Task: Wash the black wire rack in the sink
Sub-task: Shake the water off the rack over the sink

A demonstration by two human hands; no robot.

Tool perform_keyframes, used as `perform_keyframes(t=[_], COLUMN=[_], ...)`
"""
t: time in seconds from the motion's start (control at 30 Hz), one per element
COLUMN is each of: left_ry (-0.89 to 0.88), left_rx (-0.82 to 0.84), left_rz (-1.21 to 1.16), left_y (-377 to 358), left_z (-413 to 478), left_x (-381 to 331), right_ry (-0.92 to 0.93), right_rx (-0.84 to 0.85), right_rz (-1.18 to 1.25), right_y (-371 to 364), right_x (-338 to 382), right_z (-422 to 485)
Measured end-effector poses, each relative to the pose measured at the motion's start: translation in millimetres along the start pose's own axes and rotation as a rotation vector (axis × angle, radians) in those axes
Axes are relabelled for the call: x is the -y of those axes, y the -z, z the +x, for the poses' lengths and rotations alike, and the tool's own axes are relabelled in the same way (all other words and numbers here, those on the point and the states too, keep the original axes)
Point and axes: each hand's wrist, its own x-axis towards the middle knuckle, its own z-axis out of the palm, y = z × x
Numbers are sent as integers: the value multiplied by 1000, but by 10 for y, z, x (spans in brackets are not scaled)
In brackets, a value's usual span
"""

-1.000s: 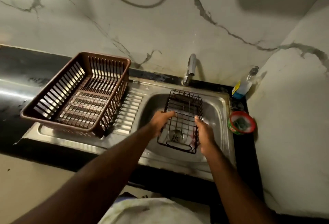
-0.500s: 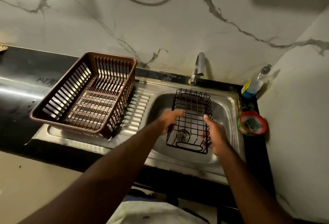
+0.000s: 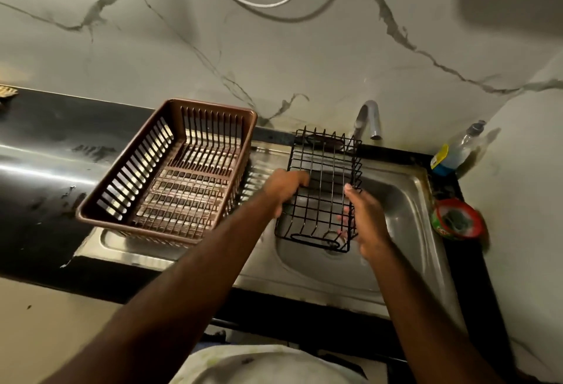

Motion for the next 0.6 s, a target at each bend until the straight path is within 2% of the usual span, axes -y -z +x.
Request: perform_keyframes(t=[0.37, 0.6], left_ry=[-105, -83], left_rx=[20, -36], left_rz=[-6, -80], left_y=[2017, 2990], left_z=[53, 101], left_x=[-400, -295], right_ry=[90, 19], right_rx=[-32, 12], right_rz=[-14, -8], right_y=[-1802, -2830], right_x=[678, 760], right_z=[-265, -350])
